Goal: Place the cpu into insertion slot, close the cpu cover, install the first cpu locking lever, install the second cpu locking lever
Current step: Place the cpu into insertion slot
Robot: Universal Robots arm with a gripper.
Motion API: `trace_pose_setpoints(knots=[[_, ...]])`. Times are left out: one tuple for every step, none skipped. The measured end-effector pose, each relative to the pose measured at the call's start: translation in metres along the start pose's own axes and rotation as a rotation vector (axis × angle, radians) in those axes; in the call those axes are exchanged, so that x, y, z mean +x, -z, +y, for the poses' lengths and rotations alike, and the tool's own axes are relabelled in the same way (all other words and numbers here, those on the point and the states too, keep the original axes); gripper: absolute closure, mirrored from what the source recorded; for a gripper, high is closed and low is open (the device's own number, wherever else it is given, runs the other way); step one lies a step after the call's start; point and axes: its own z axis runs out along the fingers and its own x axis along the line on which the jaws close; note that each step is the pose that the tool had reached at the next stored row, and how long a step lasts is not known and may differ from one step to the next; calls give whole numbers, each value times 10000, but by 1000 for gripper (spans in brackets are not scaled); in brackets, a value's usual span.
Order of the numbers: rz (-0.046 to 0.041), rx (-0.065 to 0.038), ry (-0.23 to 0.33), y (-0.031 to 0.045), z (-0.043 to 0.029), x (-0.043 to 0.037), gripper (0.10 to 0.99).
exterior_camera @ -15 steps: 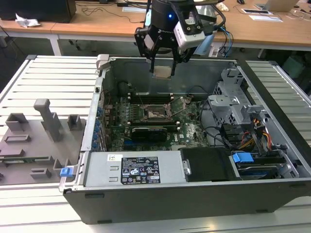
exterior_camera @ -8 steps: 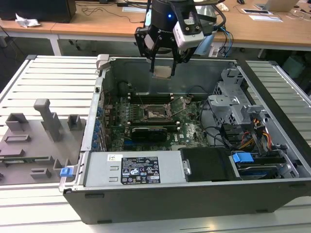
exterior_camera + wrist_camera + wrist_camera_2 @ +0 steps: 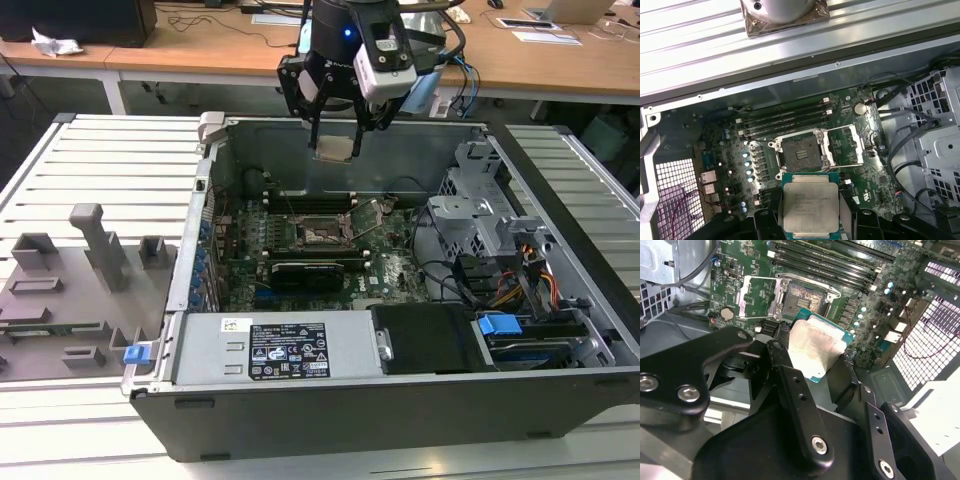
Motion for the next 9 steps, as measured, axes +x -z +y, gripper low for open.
trace_pose_setpoints(knots=[[-4, -1, -43, 0, 0, 0, 545], [-9, -3, -105, 0, 0, 0, 545], [-13, -3, -142, 0, 0, 0, 545], [-16, -4, -173, 0, 0, 0, 545], [-19, -5, -213, 0, 0, 0, 545], [-22, -5, -242, 0, 0, 0, 545], [-24, -5, -274, 0, 0, 0, 545], [-27, -7, -305, 0, 0, 0, 545], [-32, -7, -358, 0, 0, 0, 545]])
